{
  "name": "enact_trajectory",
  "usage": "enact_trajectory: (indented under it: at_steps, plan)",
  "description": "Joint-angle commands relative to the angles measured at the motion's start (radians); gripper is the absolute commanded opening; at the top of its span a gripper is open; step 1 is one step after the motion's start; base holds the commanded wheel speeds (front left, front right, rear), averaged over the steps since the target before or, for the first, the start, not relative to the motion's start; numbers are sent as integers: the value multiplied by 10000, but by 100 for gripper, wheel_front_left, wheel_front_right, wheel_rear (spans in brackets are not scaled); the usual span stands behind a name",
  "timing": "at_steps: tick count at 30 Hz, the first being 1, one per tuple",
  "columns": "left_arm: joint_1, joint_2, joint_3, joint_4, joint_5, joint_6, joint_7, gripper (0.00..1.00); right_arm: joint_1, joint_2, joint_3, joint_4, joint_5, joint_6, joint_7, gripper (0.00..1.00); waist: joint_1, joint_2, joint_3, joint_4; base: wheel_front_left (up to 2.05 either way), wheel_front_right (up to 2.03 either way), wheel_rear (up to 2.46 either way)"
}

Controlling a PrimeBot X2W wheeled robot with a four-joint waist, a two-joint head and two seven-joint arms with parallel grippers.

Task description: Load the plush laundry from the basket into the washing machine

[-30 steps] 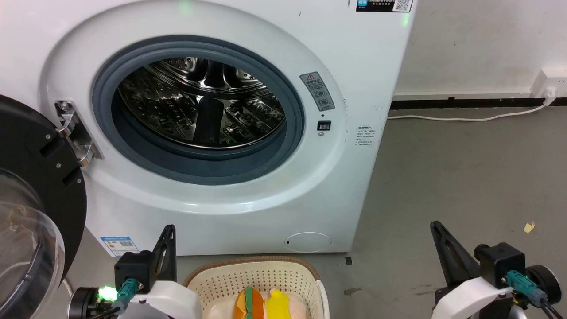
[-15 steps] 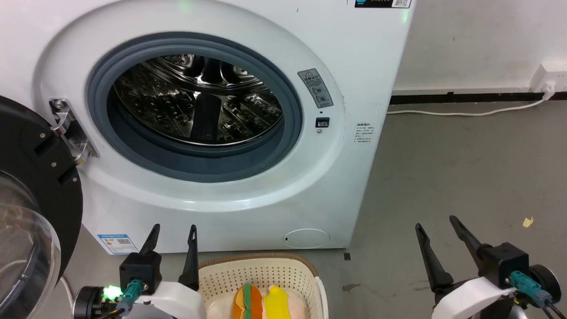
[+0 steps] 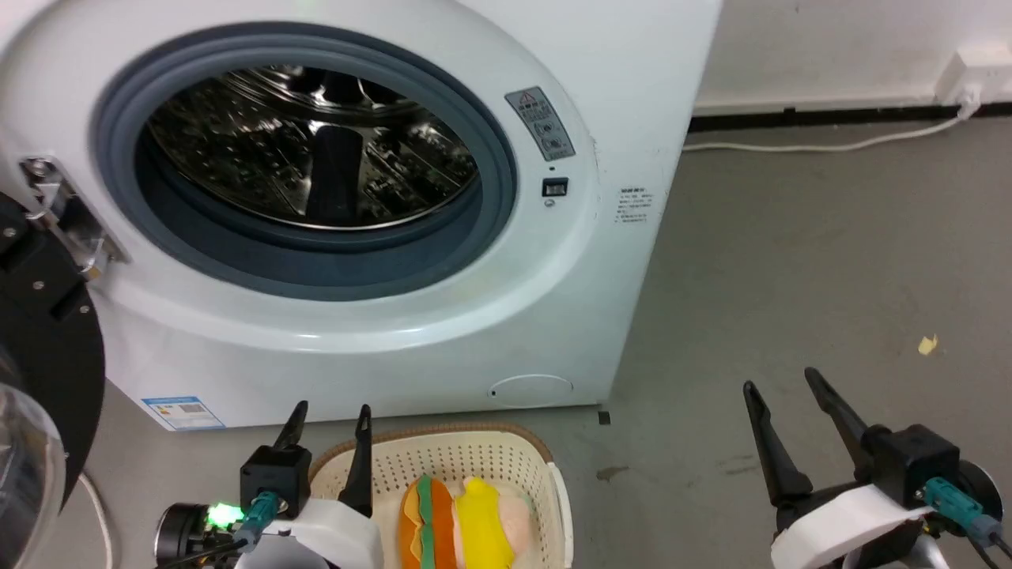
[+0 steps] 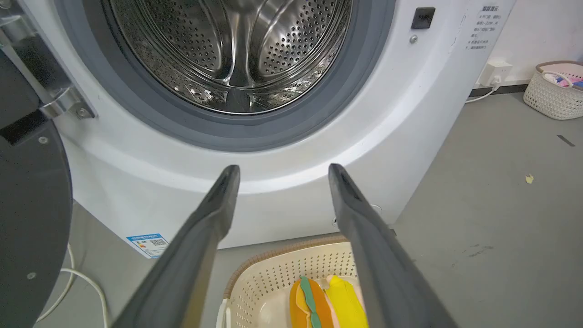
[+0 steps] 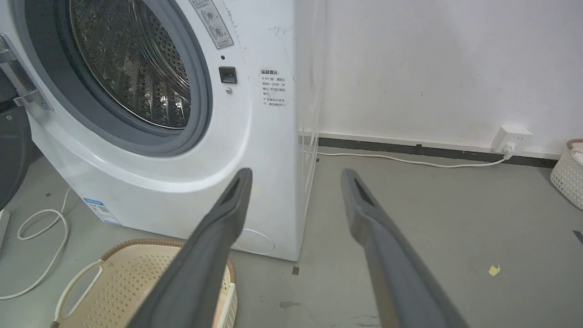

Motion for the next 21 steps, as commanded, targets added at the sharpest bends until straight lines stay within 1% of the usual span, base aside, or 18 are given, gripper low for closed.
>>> enact_trajectory:
  at_steps: [1,8,14,17,18,20,21]
  plan:
    - [-212,69,-67,175,-72,-73,-75,100,-207,-1,11,-73,164,-2,-109,100,-1,0,181,-120,0,0,0]
    - [-769,170,-234,1002,-149,-202,-61,100,-398,-1,46,-132,546,-2,-254,100,-1,0,760,-421,0,0,0]
    - [-1180,307,-416,1740,-171,-293,189,100,-551,-1,133,-156,781,-3,-358,100,-1,0,1185,-646,0,0,0]
    - [-1478,454,-575,2305,-214,-362,330,100,-671,-1,177,-175,960,-3,-442,100,-1,0,1514,-831,0,0,0]
    - [-1691,582,-638,2712,-290,-400,398,100,-751,-1,207,-209,1094,-3,-504,100,-1,0,1775,-964,0,0,0]
    - [-1768,638,-653,2833,-308,-411,393,100,-778,-1,224,-228,1140,-3,-525,100,-1,0,1873,-1012,0,0,0]
    - [-1919,755,-673,3082,-344,-415,372,100,-832,-1,258,-266,1233,-4,-567,100,-1,0,2071,-1111,0,0,0]
